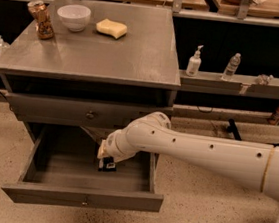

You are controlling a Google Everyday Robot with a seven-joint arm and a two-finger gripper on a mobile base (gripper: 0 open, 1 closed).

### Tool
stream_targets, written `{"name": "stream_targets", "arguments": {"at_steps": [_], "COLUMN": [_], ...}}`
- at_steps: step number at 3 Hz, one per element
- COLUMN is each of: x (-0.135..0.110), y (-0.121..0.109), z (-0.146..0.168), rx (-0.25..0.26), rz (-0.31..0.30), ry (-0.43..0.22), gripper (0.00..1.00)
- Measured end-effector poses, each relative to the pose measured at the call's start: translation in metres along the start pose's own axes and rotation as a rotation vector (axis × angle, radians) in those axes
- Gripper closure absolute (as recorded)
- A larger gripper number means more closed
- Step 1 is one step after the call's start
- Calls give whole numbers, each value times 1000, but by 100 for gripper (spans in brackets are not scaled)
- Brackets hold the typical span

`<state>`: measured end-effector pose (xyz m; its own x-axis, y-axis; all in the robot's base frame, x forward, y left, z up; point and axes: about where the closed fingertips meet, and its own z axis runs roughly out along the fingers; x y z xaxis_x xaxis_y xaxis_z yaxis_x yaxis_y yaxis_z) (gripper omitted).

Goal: Pick rxbar blueberry from middle drawer and place on counter

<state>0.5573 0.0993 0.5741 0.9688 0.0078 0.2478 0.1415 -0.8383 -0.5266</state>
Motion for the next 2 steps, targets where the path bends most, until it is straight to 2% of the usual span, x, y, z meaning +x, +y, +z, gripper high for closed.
{"name": "stream_targets", "arguments": {"at_steps": [1,2], "x": [7,30], "y": [-17,-34], "z": [-54,-130], "rx": [18,33], "rz": [-40,-75], "ry": [34,46], "gripper": [100,100]}}
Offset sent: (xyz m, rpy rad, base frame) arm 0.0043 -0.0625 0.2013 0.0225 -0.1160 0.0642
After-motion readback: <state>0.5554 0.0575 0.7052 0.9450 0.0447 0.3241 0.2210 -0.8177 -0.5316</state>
